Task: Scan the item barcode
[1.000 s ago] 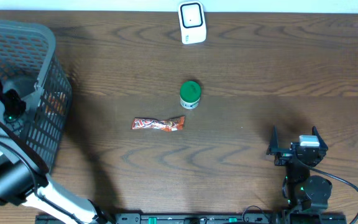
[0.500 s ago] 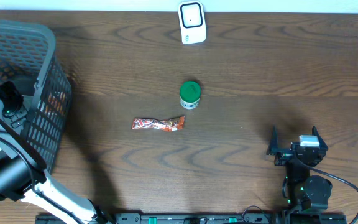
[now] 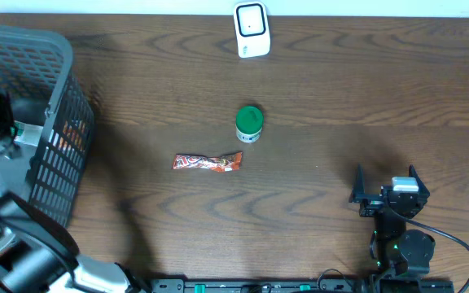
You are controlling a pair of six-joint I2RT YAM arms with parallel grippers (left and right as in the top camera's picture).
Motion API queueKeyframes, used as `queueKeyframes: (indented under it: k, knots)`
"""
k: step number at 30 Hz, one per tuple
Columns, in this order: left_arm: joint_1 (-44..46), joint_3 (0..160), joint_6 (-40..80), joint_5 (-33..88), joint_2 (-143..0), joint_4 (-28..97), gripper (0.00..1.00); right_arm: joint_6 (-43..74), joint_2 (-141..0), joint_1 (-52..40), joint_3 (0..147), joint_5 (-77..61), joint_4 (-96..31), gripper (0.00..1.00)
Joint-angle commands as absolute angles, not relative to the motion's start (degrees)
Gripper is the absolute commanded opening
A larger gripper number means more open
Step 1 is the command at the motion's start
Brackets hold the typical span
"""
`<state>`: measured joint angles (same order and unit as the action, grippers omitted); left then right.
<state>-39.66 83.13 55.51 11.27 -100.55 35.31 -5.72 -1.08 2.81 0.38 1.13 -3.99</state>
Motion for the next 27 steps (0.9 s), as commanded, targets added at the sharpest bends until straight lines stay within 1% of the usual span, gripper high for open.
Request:
queueKeyframes:
  k: [1,3,4,5,6,7,8,9,15,27]
  knots:
    - [-36.1,83.5,36.3,11.4,-99.7,33.9,0.82,-6.5,-1.0,2.4,0.3,1.6,-4.1,0.99]
    - [-34.7,83.5,36.0,11.4,-100.1,33.7,0.45,-6.5,-1.0,2.4,0.3,1.6,-4.1,0.99]
    - [-33.9,83.5,36.0,11.4,-100.5,33.2,0.29,-6.5,-1.0,2.4,0.3,1.6,-4.1,0.99]
    - [-33.3,83.5,36.2,11.3,-100.8,32.7,0.22,-6.5,-1.0,2.4,0.3,1.6,-4.1,0.99]
    - [-32.8,83.5,36.3,11.3,-101.2,31.9,0.19,-6.5,-1.0,2.4,0.3,1.6,-4.1,0.99]
    - [-32.3,83.5,36.2,11.3,-101.4,31.3,0.10,-6.5,-1.0,2.4,0.3,1.6,-4.1,0.99]
    - [-32.0,83.5,36.2,11.3,-101.7,30.7,0.08,-6.5,-1.0,2.4,0.3,1.6,-4.1,0.99]
    - [-31.6,83.5,36.2,11.3,-101.9,29.9,0.07,-6.5,-1.0,2.4,0.3,1.6,-4.1,0.99]
    - [-30.7,83.3,36.2,11.0,-104.4,25.7,0.07,-6.5,-1.0,2.4,0.3,1.6,-4.1,0.99]
    - [-30.7,83.3,36.2,11.0,-113.5,23.2,0.08,-6.5,-1.0,2.4,0.3,1.6,-4.1,0.99]
